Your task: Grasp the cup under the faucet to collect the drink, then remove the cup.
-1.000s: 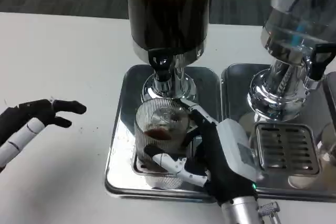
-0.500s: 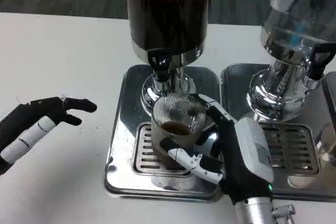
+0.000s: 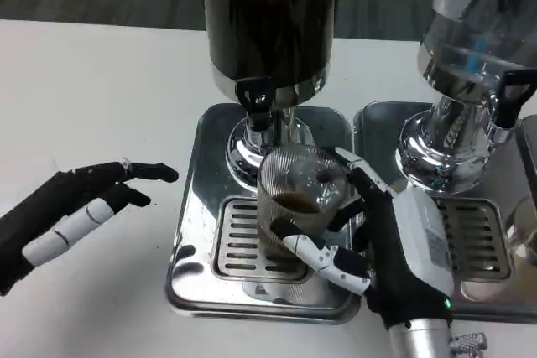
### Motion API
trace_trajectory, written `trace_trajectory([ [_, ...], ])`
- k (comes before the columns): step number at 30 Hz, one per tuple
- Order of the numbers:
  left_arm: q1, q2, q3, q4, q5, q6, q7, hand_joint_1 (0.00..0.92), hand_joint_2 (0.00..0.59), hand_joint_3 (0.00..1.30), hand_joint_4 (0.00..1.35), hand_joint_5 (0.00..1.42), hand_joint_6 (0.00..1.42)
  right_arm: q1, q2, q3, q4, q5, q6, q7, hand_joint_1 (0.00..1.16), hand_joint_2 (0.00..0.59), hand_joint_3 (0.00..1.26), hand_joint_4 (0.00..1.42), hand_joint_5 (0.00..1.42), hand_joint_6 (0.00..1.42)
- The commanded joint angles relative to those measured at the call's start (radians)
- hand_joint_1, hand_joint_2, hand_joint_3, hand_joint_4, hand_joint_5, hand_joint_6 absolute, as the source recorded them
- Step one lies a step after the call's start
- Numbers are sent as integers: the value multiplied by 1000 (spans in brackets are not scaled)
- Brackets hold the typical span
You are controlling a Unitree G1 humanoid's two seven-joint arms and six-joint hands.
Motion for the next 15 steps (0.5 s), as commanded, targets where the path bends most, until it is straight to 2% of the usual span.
trace_trajectory([
  [1,-6,3,-13,4,27,-37,23,0,173,310,162,138,344,7,-2,-19,-56,5,-1,-9,683,233,457,542,798,1101],
  [6,-1,20,-24,-3,75,-96,67,0,138,164,6,7,283,26,-7,-25,-83,4,5,-1,716,220,458,542,811,1101],
  [10,13,43,-34,-22,151,-168,126,0,120,45,0,0,170,45,-13,-32,-106,1,9,1,729,213,462,542,818,1114],
  [15,24,69,-40,-39,240,-223,204,0,105,1,0,0,141,70,-19,-38,-134,5,5,6,736,210,462,542,819,1116],
])
